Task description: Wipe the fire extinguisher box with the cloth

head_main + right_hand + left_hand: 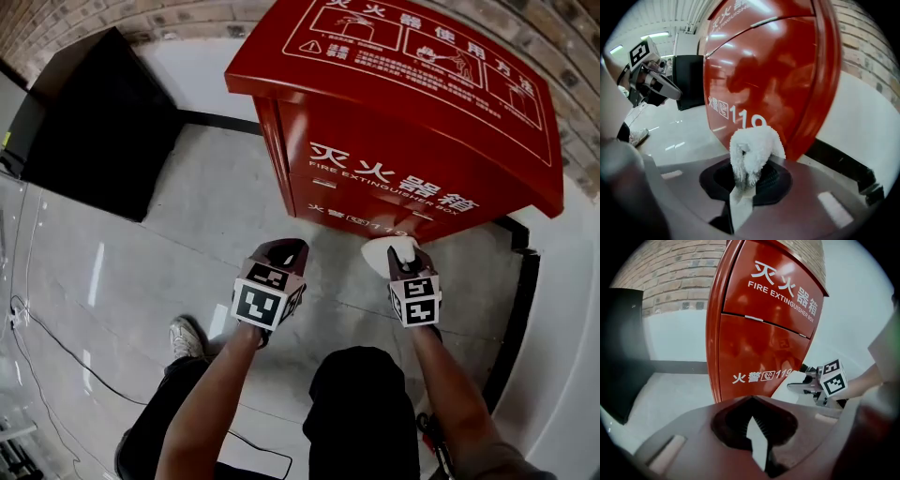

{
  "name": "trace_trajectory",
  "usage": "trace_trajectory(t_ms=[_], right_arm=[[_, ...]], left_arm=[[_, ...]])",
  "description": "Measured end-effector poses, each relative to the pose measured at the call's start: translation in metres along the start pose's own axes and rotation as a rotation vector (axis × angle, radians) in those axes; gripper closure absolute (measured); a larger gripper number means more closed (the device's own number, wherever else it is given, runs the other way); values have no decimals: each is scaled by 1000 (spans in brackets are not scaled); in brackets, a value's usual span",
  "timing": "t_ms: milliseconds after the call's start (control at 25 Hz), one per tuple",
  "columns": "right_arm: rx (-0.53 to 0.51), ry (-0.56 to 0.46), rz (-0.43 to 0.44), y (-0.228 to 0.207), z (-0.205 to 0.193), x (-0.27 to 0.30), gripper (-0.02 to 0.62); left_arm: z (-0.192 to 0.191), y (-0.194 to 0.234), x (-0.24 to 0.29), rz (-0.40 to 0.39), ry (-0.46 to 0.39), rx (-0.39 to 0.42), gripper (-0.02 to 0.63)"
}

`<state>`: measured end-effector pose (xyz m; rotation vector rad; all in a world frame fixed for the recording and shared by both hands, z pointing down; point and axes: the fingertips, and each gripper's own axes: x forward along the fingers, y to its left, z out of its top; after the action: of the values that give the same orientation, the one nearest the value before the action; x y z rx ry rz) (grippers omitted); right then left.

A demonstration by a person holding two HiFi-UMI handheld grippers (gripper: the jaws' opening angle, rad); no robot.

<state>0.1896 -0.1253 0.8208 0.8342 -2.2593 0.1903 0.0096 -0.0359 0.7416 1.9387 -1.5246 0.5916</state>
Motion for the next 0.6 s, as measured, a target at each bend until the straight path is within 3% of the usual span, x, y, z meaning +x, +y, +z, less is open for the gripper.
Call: trace_trajectory(t_ms=[120,240,600], right_arm=[[84,83,-55,-25,-34,-5,517],[176,132,-55,-28,-52,2,517],[274,28,93,51,4,54,517]], left_arm=[[-9,-5,7,-6,18,20,606],[-17,-6,9,-5,27,26,606],[-34,14,-7,39,40,18,606]])
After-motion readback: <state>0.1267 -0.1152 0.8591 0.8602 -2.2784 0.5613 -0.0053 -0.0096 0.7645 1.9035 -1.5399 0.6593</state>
